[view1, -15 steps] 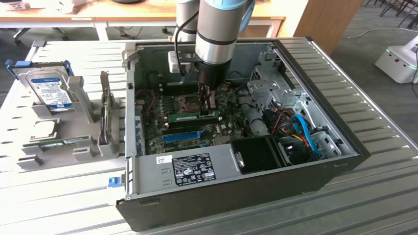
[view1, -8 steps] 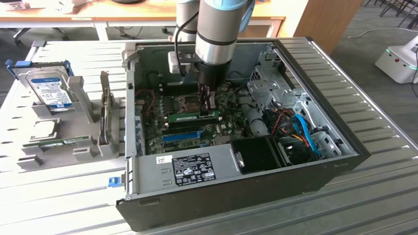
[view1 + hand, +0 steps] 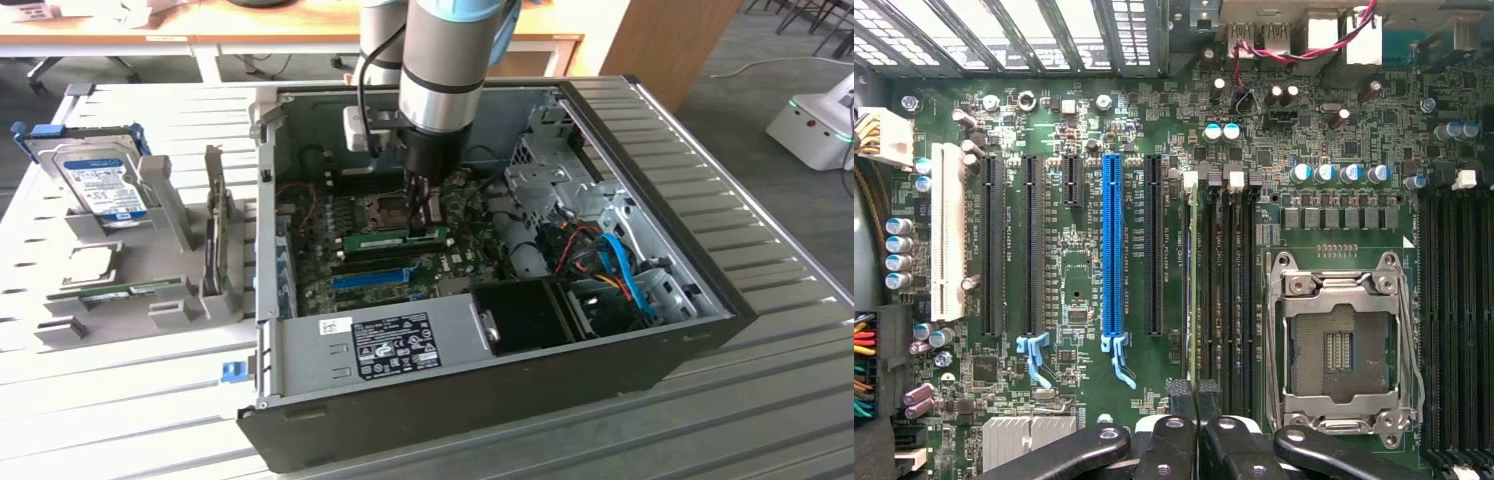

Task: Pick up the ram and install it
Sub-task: 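Insert the ram into the slot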

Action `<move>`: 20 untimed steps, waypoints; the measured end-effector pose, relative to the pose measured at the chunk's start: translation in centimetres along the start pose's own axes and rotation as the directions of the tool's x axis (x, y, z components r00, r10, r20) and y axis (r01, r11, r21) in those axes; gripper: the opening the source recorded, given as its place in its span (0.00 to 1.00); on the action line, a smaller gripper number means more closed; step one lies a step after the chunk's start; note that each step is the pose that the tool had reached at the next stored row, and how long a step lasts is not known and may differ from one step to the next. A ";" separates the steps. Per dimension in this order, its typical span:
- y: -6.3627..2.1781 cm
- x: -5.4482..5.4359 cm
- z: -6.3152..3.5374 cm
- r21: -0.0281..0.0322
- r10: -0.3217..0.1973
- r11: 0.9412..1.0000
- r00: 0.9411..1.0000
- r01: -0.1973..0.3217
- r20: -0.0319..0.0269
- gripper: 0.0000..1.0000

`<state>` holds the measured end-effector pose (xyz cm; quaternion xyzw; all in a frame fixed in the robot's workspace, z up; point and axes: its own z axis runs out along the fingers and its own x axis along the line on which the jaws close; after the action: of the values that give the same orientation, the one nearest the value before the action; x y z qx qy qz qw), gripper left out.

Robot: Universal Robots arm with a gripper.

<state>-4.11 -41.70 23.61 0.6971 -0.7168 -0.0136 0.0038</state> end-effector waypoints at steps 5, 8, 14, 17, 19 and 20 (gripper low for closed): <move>-0.05 0.0 0.02 0.000 0.000 1.000 1.000 0.000 0.000 0.12; -0.09 0.0 0.02 0.000 0.000 1.000 1.000 0.000 0.000 0.12; -0.10 0.0 0.15 0.000 0.000 1.000 1.000 0.000 0.000 0.12; -0.10 0.0 0.23 0.000 0.000 1.000 1.000 0.000 0.000 0.12; -0.10 0.0 0.22 0.000 0.000 1.000 1.000 0.000 0.000 0.12; -0.10 0.0 0.23 0.000 0.000 1.000 1.000 0.000 0.000 0.12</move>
<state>-4.01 -41.70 23.39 0.6971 -0.7168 -0.0136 0.0038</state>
